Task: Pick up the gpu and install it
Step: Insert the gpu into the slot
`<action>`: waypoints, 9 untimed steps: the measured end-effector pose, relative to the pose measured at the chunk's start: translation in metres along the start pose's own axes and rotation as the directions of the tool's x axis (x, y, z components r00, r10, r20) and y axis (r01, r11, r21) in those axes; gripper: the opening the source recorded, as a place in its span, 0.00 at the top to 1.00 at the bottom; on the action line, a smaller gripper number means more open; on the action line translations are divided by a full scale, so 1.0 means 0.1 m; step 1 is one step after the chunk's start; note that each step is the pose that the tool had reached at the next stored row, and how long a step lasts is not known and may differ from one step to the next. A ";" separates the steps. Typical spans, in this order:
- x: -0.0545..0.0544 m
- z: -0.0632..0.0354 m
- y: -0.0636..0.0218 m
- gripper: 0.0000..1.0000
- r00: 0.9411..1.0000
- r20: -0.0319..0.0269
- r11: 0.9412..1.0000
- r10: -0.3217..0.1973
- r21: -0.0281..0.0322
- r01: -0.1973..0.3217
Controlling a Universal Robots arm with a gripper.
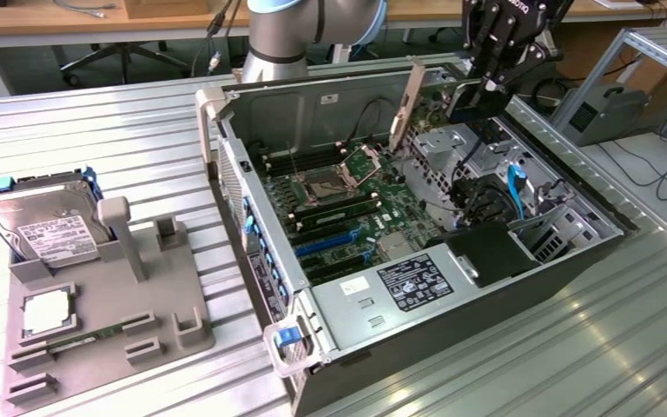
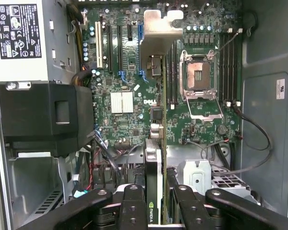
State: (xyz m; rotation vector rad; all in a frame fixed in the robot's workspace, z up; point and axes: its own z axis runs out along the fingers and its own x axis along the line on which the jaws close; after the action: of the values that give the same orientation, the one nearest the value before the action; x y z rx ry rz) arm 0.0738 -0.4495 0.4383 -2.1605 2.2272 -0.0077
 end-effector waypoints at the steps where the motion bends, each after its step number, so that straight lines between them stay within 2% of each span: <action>1: 0.00 -0.001 0.017 0.73 1.000 0.000 1.000 0.001 0.000 -0.001; 9: 0.00 -0.004 0.160 0.73 1.000 0.000 1.000 0.003 0.000 -0.003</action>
State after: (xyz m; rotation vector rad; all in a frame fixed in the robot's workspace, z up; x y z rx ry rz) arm 0.0578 -0.4495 0.4382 -2.1568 2.2309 -0.0078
